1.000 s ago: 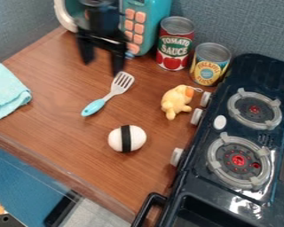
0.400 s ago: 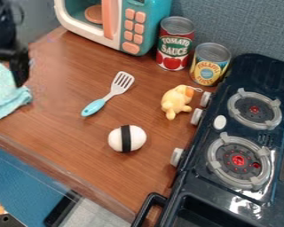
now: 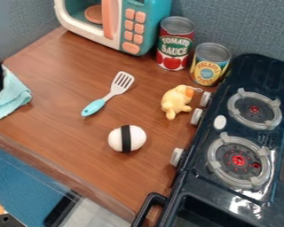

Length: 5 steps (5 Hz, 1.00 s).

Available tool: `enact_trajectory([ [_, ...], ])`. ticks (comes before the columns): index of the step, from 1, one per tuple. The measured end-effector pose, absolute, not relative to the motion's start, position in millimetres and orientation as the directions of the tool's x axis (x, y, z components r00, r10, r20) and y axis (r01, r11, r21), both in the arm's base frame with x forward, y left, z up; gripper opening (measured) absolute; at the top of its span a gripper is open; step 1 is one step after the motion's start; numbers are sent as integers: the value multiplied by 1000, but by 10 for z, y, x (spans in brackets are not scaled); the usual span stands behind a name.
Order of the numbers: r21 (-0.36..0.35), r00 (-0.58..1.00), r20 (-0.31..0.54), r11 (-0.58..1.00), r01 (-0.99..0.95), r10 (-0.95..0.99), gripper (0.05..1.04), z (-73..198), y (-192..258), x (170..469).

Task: Push the blue cloth under the microwave

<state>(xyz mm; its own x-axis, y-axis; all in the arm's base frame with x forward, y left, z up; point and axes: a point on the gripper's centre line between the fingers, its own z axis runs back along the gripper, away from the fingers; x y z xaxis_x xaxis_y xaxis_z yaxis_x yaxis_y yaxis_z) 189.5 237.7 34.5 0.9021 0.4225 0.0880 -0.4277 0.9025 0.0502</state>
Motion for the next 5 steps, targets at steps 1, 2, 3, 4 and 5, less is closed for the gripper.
enact_trajectory([
  [1, 56, 893, 85, 893, -446, 441, 999, 184, 2450, 1857],
  [2, 28, 895, 80, 896, -442, 439, 1001, 90, 2479, 1931],
  [3, 9, 898, 86, 901, -433, 431, 1001, 89, 2472, 2062],
  [4, 11, 908, 99, 912, -409, 406, 1001, 106, 2457, 2365],
  [5, -5, 907, 115, 913, -407, 405, 1001, 126, 2475, 2630],
])
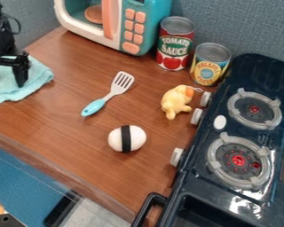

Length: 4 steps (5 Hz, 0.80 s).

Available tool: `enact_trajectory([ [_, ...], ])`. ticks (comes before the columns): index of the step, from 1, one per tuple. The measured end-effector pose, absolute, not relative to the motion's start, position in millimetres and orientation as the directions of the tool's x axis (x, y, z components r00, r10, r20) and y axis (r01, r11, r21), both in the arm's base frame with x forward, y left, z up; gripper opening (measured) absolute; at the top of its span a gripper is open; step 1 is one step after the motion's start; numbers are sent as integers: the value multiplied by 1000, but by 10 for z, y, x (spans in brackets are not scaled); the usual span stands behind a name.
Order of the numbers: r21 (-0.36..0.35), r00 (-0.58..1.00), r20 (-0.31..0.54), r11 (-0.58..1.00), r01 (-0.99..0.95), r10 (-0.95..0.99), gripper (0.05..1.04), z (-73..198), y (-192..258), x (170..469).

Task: Push the blue cloth under the microwave

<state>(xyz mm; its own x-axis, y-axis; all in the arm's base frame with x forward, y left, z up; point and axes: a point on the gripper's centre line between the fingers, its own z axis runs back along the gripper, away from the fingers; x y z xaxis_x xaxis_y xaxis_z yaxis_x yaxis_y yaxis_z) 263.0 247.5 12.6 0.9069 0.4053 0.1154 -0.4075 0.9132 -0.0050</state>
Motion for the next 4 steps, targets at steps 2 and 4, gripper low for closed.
enact_trajectory([
  [2, -57, 908, 160, 922, -384, 388, 1001, 142, 2409, 3384],
  [4, -64, 916, 174, 933, -355, 361, 1001, 152, 2333, 3825],
])
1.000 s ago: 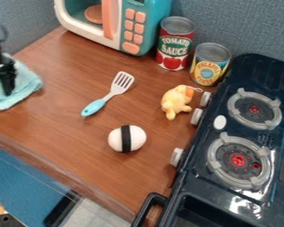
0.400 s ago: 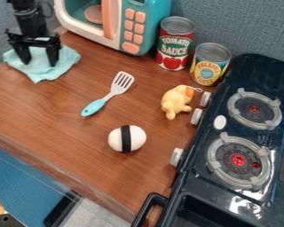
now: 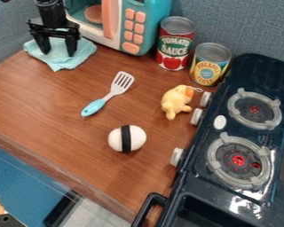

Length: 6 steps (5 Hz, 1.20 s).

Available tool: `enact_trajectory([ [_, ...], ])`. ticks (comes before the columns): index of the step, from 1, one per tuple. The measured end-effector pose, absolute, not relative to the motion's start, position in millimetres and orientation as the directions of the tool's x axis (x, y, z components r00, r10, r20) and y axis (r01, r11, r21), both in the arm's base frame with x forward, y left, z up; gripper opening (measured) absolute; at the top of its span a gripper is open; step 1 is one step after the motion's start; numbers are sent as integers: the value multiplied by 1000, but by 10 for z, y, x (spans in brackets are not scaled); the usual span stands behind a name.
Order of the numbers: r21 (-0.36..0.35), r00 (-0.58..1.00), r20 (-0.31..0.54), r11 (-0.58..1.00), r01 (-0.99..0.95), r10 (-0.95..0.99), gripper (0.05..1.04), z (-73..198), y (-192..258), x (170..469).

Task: Push the blue cloth under the microwave

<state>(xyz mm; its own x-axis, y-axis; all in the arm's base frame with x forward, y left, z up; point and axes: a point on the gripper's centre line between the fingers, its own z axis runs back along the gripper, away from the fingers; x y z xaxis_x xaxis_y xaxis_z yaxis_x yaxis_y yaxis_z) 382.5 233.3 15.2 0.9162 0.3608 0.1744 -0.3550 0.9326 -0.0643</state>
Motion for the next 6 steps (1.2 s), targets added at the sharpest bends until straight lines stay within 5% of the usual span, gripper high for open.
enact_trajectory([
  [2, -75, 926, 178, 943, -325, 333, 1000, 171, 2207, 3906],
  [6, -80, 945, 178, 961, -263, 274, 999, 988, 1982, 3760],
])
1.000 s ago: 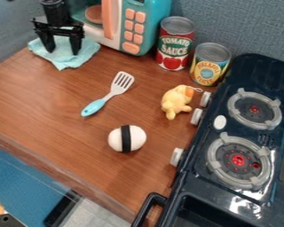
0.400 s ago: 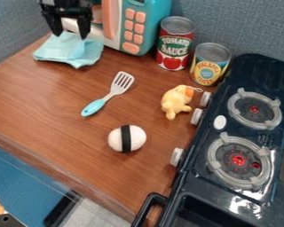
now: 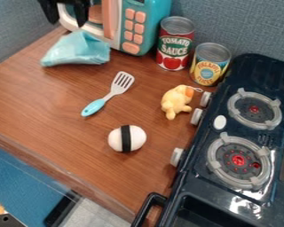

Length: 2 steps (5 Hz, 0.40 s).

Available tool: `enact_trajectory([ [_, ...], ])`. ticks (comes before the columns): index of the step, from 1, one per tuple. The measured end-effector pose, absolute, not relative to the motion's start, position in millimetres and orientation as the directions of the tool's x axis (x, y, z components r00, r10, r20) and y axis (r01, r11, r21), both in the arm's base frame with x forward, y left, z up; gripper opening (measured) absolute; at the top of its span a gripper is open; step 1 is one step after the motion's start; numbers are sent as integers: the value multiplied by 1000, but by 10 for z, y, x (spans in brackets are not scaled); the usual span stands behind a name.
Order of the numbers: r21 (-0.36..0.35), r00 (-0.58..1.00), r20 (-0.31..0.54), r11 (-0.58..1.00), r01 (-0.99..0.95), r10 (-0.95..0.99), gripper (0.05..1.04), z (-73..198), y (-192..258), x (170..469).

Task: Push the blue cloth under the microwave

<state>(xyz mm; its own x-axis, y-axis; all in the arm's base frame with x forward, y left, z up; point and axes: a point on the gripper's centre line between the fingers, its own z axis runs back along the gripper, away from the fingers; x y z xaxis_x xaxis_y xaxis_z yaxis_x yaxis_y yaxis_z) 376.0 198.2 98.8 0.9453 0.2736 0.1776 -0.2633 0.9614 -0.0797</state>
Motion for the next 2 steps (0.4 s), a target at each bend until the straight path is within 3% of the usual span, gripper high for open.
enact_trajectory([
  [2, -76, 947, 189, 965, -251, 261, 999, 1030, 1949, 3780],
])
